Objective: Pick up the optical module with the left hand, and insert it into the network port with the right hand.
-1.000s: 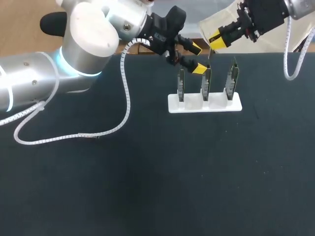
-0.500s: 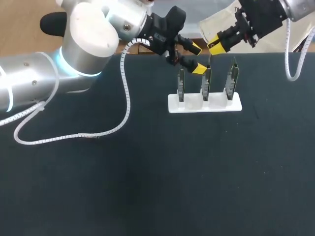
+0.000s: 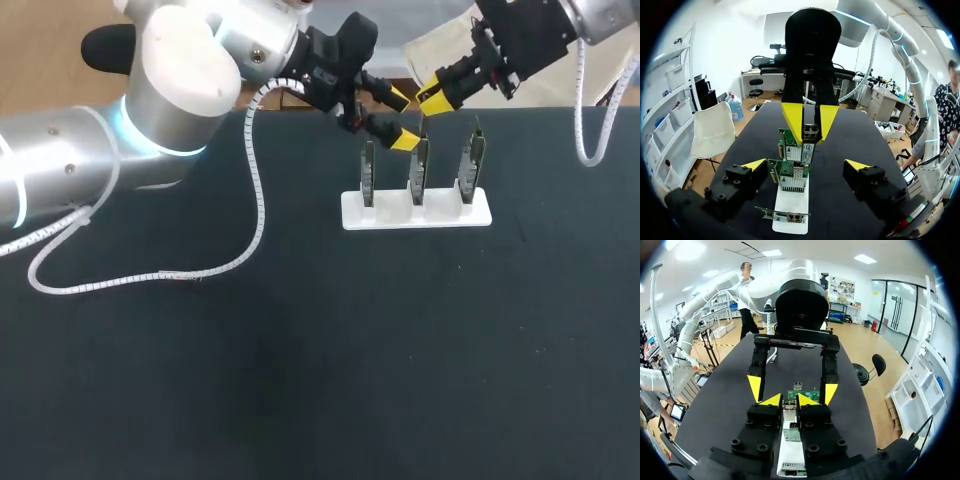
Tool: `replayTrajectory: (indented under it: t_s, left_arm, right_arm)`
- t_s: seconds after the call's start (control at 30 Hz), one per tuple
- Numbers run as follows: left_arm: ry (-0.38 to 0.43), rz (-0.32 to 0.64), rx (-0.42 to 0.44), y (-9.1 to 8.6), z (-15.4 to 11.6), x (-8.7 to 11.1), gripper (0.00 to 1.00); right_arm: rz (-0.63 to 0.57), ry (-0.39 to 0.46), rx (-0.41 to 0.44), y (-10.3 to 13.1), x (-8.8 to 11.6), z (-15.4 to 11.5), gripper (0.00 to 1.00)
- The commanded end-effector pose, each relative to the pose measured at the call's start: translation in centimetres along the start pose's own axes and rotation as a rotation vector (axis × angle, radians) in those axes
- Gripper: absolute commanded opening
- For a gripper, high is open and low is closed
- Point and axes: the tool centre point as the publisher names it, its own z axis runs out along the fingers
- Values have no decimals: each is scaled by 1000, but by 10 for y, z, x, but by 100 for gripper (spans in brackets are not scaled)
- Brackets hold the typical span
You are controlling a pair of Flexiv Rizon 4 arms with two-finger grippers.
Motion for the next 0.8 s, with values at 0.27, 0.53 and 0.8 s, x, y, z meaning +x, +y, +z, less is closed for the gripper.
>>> replayTrajectory:
  t_s: [0.27,0.53,0.8]
  left_arm:
    - [6,-1,3,2,1,-1,100]
    - [6,-1,3,2,1,-1,100]
    - [6,-1,3,2,1,-1,100]
  right_arm:
    - [2,5,-2,-3,3,0,0]
    - [-19,24,-10,-6,5,1,0]
    - [-11,24,-14,-7,7,2,0]
